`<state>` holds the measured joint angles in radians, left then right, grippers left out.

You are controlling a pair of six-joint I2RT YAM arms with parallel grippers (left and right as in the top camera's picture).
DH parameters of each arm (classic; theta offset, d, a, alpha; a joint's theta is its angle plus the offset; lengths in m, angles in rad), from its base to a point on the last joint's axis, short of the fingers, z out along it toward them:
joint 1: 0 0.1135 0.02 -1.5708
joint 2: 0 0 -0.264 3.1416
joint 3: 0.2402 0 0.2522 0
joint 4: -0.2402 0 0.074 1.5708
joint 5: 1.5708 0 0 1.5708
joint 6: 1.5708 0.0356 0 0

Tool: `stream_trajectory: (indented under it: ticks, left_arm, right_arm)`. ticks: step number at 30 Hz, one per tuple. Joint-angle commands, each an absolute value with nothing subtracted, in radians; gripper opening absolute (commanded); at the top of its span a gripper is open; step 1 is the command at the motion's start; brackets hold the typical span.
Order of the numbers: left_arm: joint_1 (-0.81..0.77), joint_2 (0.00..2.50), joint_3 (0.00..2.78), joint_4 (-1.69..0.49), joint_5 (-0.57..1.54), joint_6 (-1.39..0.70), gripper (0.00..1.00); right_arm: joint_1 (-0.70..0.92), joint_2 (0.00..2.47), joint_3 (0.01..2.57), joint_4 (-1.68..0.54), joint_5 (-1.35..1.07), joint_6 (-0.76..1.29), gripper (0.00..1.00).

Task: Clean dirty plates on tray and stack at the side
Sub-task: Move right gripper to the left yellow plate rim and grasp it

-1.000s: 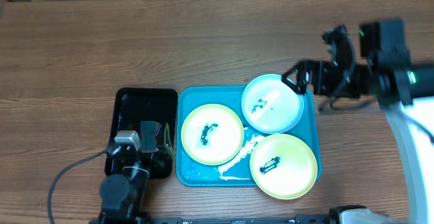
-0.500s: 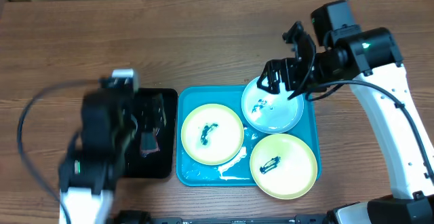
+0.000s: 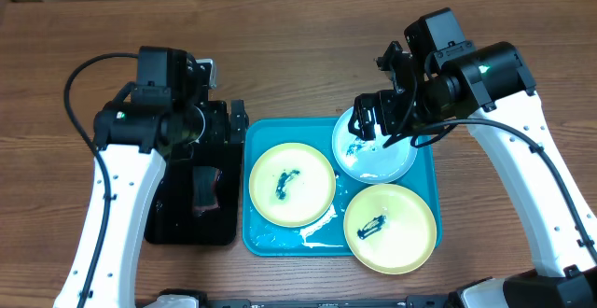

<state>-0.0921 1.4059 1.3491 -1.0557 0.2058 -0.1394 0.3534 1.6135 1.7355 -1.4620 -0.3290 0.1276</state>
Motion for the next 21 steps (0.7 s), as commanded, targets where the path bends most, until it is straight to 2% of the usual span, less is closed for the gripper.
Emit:
stream_trajectory:
  ticks: [1,9,12,16,21]
  left_arm:
    - [-0.092,1.451,1.37,-1.061,0.226,-0.161,1.0]
    - [-0.092,1.527,1.37,-1.054,0.226,-0.16,1.0]
    - [-0.09,1.533,1.37,-1.06,0.152,-0.189,1.0]
    - [-0.093,1.533,1.368,-1.101,-0.031,-0.214,0.92]
    - [-0.093,1.533,1.348,-1.146,-0.054,-0.26,0.84]
  right_arm:
    - [0.353,1.619,1.76,-1.433,-0.314,0.13,1.0]
    - [0.353,1.619,1.76,-1.432,-0.341,0.124,1.0]
    - [0.353,1.625,1.759,-1.444,-0.332,0.145,1.0]
    - [0.387,1.65,1.715,-1.48,-0.255,0.237,1.0]
    - [0.495,1.679,1.657,-1.413,-0.236,0.286,1.0]
